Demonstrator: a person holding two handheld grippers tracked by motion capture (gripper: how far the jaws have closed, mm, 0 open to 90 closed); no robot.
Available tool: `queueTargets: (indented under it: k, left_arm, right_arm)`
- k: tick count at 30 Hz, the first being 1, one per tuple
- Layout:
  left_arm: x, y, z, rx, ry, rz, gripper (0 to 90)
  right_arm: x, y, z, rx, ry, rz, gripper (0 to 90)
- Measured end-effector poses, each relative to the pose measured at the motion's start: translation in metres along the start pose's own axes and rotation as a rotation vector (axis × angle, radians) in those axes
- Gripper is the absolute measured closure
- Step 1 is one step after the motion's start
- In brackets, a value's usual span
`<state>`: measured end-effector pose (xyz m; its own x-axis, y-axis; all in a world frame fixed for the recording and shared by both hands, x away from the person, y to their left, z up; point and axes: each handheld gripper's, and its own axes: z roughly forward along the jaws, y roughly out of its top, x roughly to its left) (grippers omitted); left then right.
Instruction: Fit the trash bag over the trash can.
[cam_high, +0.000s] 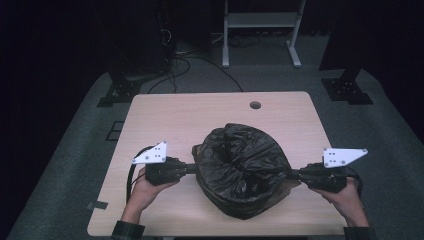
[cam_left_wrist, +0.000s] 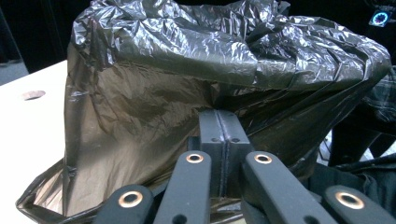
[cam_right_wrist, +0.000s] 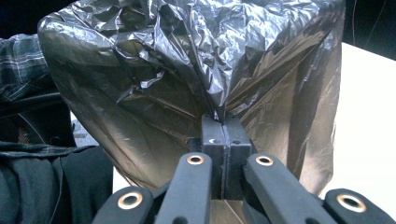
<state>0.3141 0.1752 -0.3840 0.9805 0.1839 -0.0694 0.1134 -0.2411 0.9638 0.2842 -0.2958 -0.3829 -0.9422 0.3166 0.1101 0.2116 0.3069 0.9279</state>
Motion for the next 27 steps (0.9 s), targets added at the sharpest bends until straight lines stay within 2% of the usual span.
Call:
queueTargets:
  k: [4, 11, 17, 18, 22, 24, 27]
  left_arm:
    - [-0.001, -0.004, 0.001, 0.036, 0.013, -0.001, 89.8]
    - [0.000, -0.021, 0.008, 0.085, -0.001, -0.030, 89.9]
    - [0.000, -0.025, 0.008, 0.084, 0.008, -0.028, 89.7]
    - [0.000, -0.025, 0.008, 0.079, 0.022, -0.023, 88.4]
    - [0.001, -0.024, 0.002, 0.052, 0.044, -0.026, 61.3]
    - [0.002, -0.025, -0.002, 0.059, 0.066, -0.025, 47.5]
    - [0.004, -0.029, -0.004, 0.052, 0.055, -0.044, 38.0]
  right_arm:
    - [0.000, -0.004, 0.002, 0.030, -0.005, 0.009, 90.0]
    - [-0.001, -0.025, 0.011, 0.094, -0.012, 0.050, 90.0]
    - [-0.005, -0.040, 0.020, 0.163, -0.026, 0.074, 90.0]
    - [-0.007, -0.043, 0.021, 0.176, -0.033, 0.080, 90.0]
    - [-0.007, -0.043, 0.020, 0.162, -0.034, 0.081, 90.0]
    - [-0.007, -0.042, 0.018, 0.151, -0.037, 0.081, 90.0]
    - [-0.008, -0.042, 0.017, 0.149, -0.037, 0.083, 90.0]
